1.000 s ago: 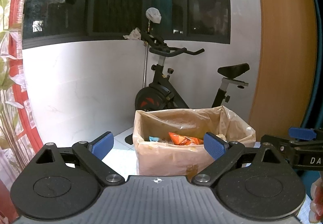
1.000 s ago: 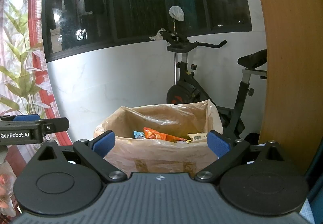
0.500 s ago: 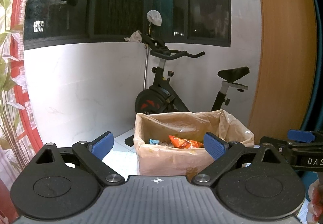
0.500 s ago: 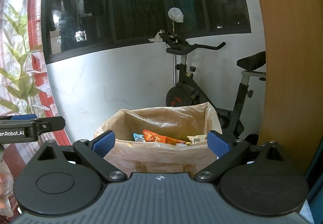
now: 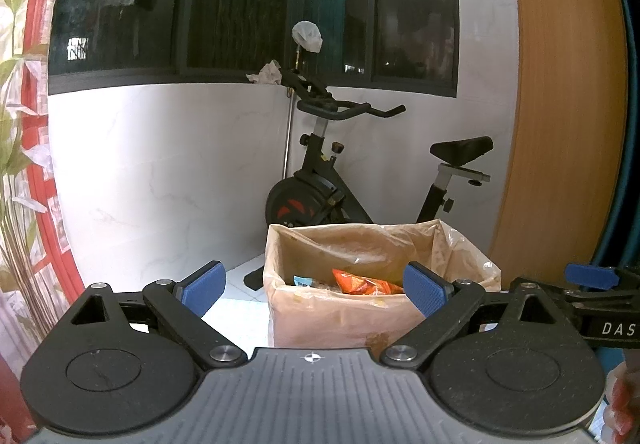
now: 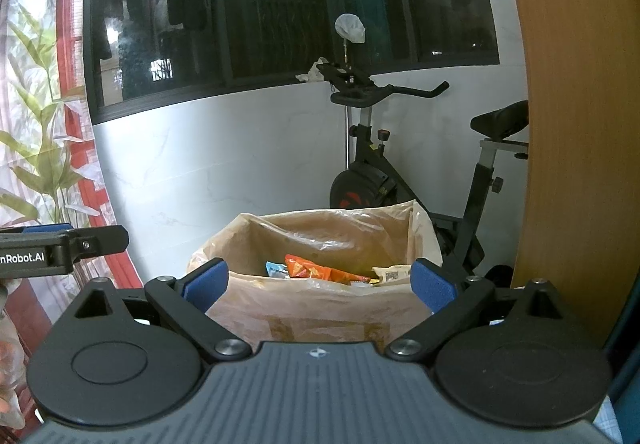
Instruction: Organize snacks
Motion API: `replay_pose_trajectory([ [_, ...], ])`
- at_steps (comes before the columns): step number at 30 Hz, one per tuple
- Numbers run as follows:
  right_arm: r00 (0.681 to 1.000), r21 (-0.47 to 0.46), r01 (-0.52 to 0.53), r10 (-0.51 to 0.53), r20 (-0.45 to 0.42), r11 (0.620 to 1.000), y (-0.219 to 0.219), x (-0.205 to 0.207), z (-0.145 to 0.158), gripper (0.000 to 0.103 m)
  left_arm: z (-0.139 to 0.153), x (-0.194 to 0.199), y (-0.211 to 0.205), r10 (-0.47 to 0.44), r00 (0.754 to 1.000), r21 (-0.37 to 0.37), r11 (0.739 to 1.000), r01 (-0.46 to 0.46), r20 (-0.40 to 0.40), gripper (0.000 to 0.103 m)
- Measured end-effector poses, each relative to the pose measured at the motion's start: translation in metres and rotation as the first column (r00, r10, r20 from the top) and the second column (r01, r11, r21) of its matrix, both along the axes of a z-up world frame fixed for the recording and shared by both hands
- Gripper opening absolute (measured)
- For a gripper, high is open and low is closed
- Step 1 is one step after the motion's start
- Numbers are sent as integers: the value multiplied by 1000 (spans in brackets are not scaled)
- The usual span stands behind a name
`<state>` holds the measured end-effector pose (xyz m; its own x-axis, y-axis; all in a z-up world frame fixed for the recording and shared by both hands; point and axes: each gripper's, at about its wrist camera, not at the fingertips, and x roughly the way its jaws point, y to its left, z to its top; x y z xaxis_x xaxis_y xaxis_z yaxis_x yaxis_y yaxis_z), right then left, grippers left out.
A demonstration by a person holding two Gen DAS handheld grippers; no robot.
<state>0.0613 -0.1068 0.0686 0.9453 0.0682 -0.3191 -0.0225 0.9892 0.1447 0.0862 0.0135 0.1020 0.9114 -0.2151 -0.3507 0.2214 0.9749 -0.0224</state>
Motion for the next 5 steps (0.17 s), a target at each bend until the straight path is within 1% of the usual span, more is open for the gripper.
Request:
replay_pose_trajectory([
  [5, 1000, 1, -2, 2, -2, 1000, 0, 1, -1, 100, 0, 1, 3, 2, 1000, -7, 1000, -2, -2, 97],
])
